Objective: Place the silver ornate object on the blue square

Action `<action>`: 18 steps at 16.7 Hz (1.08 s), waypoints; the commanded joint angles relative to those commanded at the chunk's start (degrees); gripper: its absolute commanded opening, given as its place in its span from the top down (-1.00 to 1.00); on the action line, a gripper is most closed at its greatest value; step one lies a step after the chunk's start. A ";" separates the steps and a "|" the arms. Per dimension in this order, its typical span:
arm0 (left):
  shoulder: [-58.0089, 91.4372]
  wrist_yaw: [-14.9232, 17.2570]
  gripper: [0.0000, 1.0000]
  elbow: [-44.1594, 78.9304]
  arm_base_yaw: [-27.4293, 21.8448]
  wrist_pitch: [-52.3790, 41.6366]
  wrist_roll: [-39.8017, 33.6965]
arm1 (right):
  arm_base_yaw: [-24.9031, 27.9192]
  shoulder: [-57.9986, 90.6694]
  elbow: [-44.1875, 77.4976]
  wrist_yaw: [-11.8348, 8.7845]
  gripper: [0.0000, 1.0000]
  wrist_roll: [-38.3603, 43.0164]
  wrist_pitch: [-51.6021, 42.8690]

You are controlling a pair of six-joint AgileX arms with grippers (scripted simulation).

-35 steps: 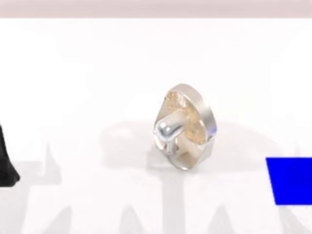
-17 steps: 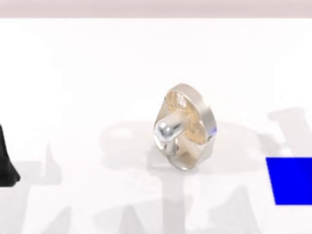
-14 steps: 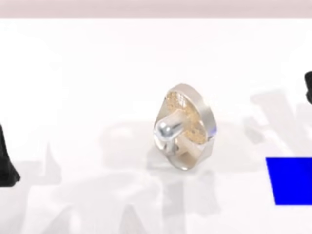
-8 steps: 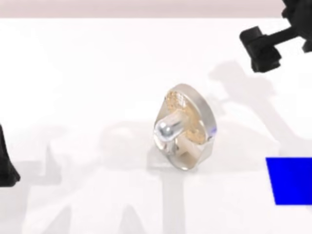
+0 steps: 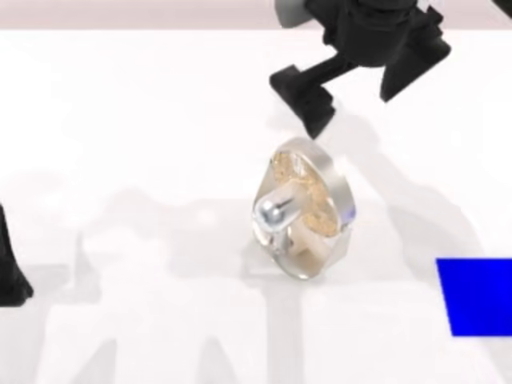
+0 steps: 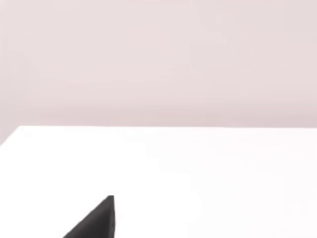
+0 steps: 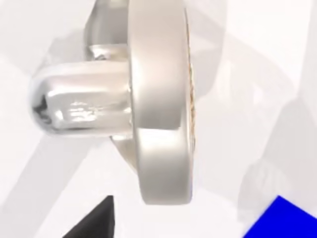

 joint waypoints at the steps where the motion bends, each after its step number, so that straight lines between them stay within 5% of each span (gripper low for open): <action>1: 0.00 0.00 -1.00 0.00 0.00 0.00 0.00 | 0.90 2.73 3.23 -0.14 -1.00 0.06 -1.75; 11: 0.00 0.00 -1.00 0.00 0.00 0.00 0.00 | 3.73 10.57 12.52 -0.63 -1.00 0.11 -6.78; 18: 0.00 0.00 -1.00 0.00 0.00 0.00 0.00 | 3.67 7.54 2.46 -0.67 -1.00 -0.03 0.27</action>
